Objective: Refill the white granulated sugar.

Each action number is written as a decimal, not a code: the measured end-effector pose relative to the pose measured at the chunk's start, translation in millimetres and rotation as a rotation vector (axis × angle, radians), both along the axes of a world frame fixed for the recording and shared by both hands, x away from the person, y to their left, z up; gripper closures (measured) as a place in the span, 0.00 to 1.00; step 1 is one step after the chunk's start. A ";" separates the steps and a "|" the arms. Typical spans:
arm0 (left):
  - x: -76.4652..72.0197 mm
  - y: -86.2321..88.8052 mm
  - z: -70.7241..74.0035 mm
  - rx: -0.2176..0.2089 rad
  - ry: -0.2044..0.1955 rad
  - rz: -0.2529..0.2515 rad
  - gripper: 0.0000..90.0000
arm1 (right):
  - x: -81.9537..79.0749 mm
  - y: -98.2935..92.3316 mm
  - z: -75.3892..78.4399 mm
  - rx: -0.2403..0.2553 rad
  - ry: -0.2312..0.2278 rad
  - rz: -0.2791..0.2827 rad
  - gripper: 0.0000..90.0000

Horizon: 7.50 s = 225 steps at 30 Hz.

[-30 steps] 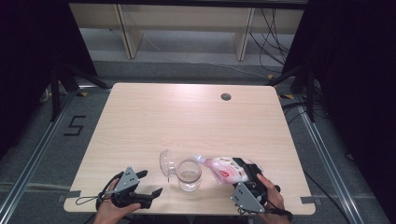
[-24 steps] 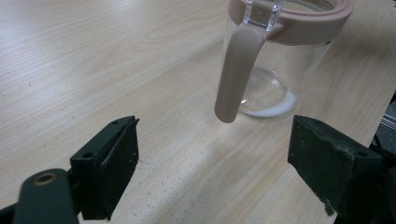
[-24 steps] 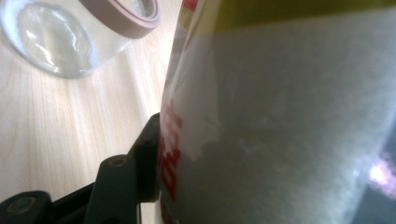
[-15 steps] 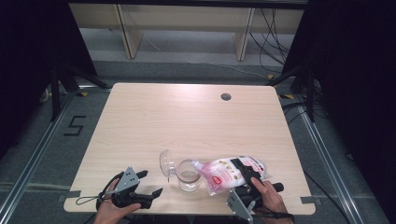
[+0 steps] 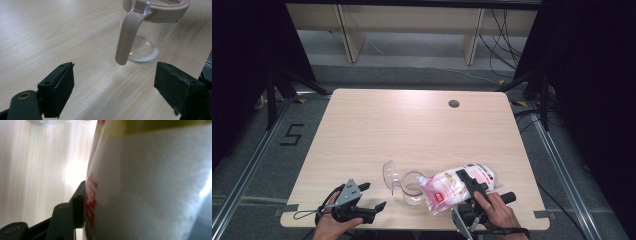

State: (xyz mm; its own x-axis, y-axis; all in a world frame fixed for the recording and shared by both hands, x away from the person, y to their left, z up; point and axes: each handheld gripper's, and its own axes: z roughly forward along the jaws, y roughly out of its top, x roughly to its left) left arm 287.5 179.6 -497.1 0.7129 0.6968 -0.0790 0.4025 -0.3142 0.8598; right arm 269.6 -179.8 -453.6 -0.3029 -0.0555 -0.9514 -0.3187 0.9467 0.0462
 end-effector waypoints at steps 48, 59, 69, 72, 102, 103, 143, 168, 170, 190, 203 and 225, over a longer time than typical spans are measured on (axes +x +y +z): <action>0.9 -1.2 -2.1 -0.014 -0.002 0.003 0.18 | 4.0 10.5 3.6 -0.311 -0.219 0.096 0.54; 0.2 -1.0 -1.3 -0.010 0.000 0.003 0.18 | 5.8 12.8 4.9 -0.313 -0.232 0.097 0.55; 0.5 -0.5 -1.1 -0.005 -0.004 -0.001 0.18 | 5.0 11.6 6.0 -0.311 -0.234 0.105 0.56; 0.4 -0.5 -1.2 -0.005 -0.002 0.000 0.18 | 4.8 10.3 5.8 -0.299 -0.236 0.107 0.57; -0.1 -0.5 -0.5 -0.005 -0.002 0.002 0.18 | 5.6 18.0 9.6 -0.325 -0.247 0.139 0.58; -0.1 -0.4 -0.4 0.000 -0.001 0.003 0.18 | 6.6 17.7 10.6 -0.333 -0.245 0.143 0.58; -0.3 -0.8 -0.9 -0.006 0.000 -0.007 0.18 | 1.1 14.1 18.5 -0.415 -0.247 0.136 0.59; 0.8 0.1 -0.7 0.015 -0.015 -0.020 0.18 | 3.1 16.1 20.8 -0.386 -0.242 0.127 0.61; -0.4 -1.2 -1.1 0.001 0.002 -0.005 0.18 | 4.6 15.1 23.3 -0.405 -0.250 0.141 0.61; -1.8 -0.5 0.1 0.021 -0.011 -0.008 0.18 | 0.7 13.7 27.1 -0.404 -0.253 0.140 0.62; -2.1 -0.8 0.4 0.020 -0.011 -0.012 0.18 | -4.6 7.8 26.3 -0.412 -0.255 0.130 0.62; -2.3 -1.8 -0.1 0.016 -0.009 -0.014 0.18 | -3.3 12.4 24.8 -0.428 -0.250 0.153 0.63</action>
State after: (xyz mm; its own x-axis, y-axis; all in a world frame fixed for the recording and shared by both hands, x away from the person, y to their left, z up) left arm 285.2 177.8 -497.2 0.7234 0.6877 -0.0610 0.3899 -0.3340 0.8582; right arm 266.3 -167.4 -428.8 -0.0267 -0.4816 -0.8760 -0.4069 0.8056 -0.4306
